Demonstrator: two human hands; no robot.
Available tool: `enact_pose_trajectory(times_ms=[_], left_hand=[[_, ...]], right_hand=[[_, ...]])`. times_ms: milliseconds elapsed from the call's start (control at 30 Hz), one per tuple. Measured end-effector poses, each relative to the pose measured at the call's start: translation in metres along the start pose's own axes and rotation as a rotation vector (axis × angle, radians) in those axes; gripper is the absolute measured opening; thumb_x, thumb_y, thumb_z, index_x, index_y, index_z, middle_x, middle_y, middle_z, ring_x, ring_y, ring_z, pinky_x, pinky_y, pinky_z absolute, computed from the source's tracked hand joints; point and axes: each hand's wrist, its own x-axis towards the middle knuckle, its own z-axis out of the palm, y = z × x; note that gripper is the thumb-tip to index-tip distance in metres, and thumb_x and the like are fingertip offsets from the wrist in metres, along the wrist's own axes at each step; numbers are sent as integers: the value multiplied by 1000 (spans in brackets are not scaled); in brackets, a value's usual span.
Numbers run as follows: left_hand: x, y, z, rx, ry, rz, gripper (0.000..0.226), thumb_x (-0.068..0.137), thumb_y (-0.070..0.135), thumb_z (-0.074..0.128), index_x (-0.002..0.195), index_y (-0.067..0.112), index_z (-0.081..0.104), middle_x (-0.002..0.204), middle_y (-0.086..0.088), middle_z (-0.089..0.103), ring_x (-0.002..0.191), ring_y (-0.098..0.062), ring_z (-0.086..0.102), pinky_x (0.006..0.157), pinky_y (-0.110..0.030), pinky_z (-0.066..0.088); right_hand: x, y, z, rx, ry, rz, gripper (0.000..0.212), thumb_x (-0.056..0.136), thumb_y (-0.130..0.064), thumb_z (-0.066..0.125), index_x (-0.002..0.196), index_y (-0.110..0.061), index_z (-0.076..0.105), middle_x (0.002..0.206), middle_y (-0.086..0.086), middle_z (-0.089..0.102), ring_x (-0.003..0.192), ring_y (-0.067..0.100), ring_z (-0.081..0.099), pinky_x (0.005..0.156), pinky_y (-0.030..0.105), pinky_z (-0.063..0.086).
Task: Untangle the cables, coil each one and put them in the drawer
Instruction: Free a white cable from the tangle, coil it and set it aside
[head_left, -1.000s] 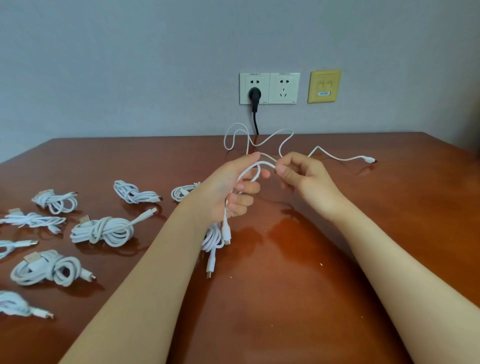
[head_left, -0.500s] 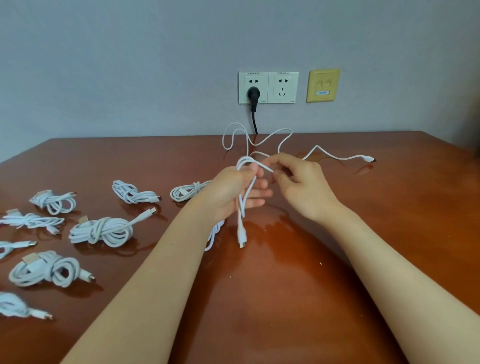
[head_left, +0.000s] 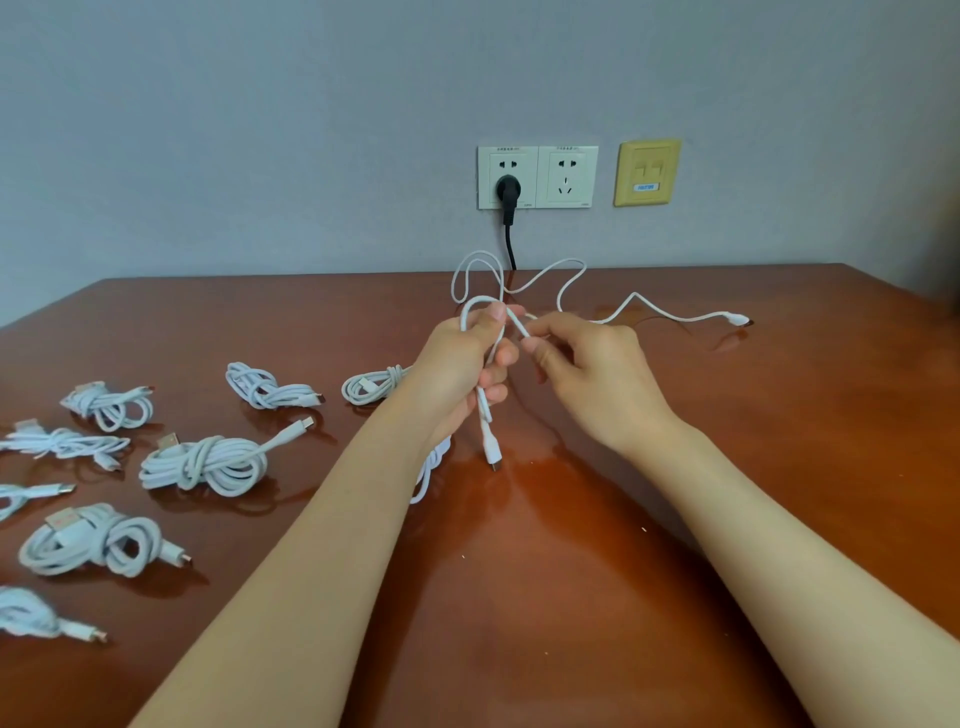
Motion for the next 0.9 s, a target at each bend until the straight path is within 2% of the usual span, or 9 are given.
enact_pose_trajectory(times_ms=[67, 200, 267, 367, 467, 533, 667, 800, 900], left_hand=[[-1, -2, 2, 39, -11, 36, 27, 102, 22, 35, 95, 11, 58, 42, 8, 41, 32, -3, 27, 38, -15, 27], [0, -4, 7, 200, 35, 97, 31, 102, 21, 35, 81, 15, 56, 41, 10, 39, 33, -4, 29, 37, -14, 30], [1, -5, 6, 292, 57, 122, 33, 102, 21, 35, 77, 15, 54, 40, 10, 39, 32, -5, 32, 38, -15, 33], [0, -4, 6, 367, 87, 117, 35, 102, 23, 34, 74, 15, 52, 47, 6, 43, 40, -8, 45, 41, -20, 45], [1, -4, 5, 351, 105, 99, 35, 102, 27, 35, 72, 16, 52, 81, -6, 55, 79, -20, 60, 68, -34, 59], [3, -3, 5, 241, 114, 77, 36, 102, 27, 33, 73, 16, 50, 95, -10, 58, 91, -23, 60, 80, -36, 55], [1, 3, 2, -193, 1, -17, 38, 104, 27, 26, 73, 13, 43, 93, -10, 67, 85, -19, 66, 76, -25, 54], [0, 7, 0, -355, 8, -32, 40, 104, 27, 26, 70, 12, 42, 73, -6, 71, 70, -16, 70, 57, -22, 56], [3, 9, -3, -429, 84, 11, 41, 104, 29, 25, 70, 12, 42, 59, -1, 55, 75, -19, 67, 67, -27, 56]], right_hand=[[-1, -3, 2, 18, -15, 19, 15, 92, -17, 53, 91, -18, 68, 68, -1, 62, 66, 17, 54, 67, 31, 43], [1, -2, -1, 95, -53, 109, 18, 91, -15, 55, 79, -17, 68, 58, -10, 59, 56, -1, 50, 59, 11, 37], [1, -3, -1, 81, -69, 105, 19, 90, -16, 55, 77, -16, 68, 61, -7, 62, 57, 3, 51, 58, 13, 38], [-1, -4, 2, -3, -85, 74, 18, 90, -20, 53, 86, -14, 69, 70, 2, 66, 68, 18, 57, 68, 31, 45], [-2, -3, 1, 20, -90, 41, 13, 90, -23, 55, 94, -17, 66, 75, 0, 66, 72, 19, 57, 72, 33, 47], [-3, -2, 0, 20, -98, 33, 10, 87, -23, 57, 97, -22, 58, 74, -2, 66, 69, 17, 57, 70, 32, 45], [-3, 3, 4, -5, -84, -28, 8, 83, -18, 58, 89, -20, 52, 73, 1, 67, 74, 24, 60, 76, 34, 43], [-3, 3, 6, 3, -66, -85, 14, 83, -26, 51, 87, -14, 54, 75, 2, 65, 77, 28, 60, 78, 41, 45], [-3, 5, 8, -31, -92, -113, 12, 86, -34, 44, 80, -25, 49, 69, -9, 58, 73, 16, 53, 81, 37, 41]])
